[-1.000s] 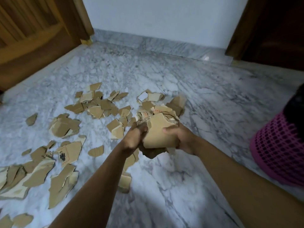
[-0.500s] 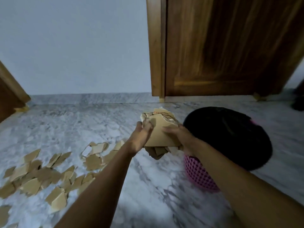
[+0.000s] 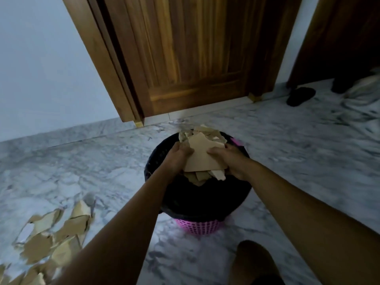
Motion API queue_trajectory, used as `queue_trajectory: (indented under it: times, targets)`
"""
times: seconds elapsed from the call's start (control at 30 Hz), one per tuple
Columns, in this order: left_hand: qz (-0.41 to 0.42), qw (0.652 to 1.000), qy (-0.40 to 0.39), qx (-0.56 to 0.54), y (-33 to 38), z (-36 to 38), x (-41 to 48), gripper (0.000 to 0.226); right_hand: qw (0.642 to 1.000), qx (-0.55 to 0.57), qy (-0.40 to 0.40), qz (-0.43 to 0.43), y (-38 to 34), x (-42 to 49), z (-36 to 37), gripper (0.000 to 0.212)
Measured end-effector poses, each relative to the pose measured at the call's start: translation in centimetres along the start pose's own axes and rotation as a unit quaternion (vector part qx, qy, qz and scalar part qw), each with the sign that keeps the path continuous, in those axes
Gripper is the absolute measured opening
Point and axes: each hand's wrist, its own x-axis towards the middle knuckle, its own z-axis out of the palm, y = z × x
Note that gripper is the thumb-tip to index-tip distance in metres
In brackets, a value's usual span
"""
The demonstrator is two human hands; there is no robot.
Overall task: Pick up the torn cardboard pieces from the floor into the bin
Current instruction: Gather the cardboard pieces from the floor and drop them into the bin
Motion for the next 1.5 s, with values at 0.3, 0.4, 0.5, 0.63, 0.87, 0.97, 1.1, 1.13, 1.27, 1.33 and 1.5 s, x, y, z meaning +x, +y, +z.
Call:
queue_trajectory:
  times: [0.3,0.4,0.5,0.63,0.87,0.97,1.1,1.13,1.27,1.33,1.5]
  targets:
    - [-0.082,0.986,-0.016,0.147,-2.1,-0.7,0.2,0.077,0.946,-0.323,0.0,0.025,0.9,-1.3,-0.8,0.077]
    - [-0.054,0.988,0.009,0.144,-0.6,-3.5,-2.3,0.056,0.93,-0.368,-0.016,0.005,-0.9,-2.9,1.4,0.062]
    - [-0.031,0.989,0.015,0.14,-0.2,-7.8,-6.0,0.038,0.92,-0.388,-0.024,-0.05,-2.6,-4.8,5.7,0.059]
    - [-0.019,0.988,0.038,0.15,-2.3,-15.1,-11.6,0.036,0.916,-0.375,-0.039,-0.139,-3.6,-7.0,14.0,0.049]
    - [-0.129,0.966,0.147,0.167,-14.1,-30.6,-23.6,0.038,0.857,-0.438,-0.194,-0.188,1.3,-11.1,34.3,0.045]
    - [-0.162,0.954,0.177,0.181,-20.6,-35.4,-29.9,0.04,0.806,-0.489,-0.267,-0.201,6.1,-13.9,42.1,0.033]
    - [-0.222,0.942,0.187,0.171,-29.0,-39.6,-36.5,0.041,0.748,-0.533,-0.329,-0.218,13.0,-17.3,49.6,0.033]
    - [-0.23,0.94,0.19,0.167,-30.9,-40.5,-37.9,0.041,0.732,-0.545,-0.346,-0.217,14.5,-18.1,51.1,0.032]
    - [-0.248,0.937,0.18,0.166,-37.1,-42.4,-42.4,0.037,0.676,-0.59,-0.393,-0.201,18.8,-20.9,55.3,0.029]
    - [-0.265,0.931,0.17,0.184,-39.9,-42.7,-44.2,0.041,0.649,-0.624,-0.385,-0.203,20.7,-21.6,57.1,0.034]
    - [-0.29,0.927,0.111,0.208,-46.2,-39.6,-45.9,0.057,0.534,-0.722,-0.387,-0.211,24.9,-22.3,60.5,0.063]
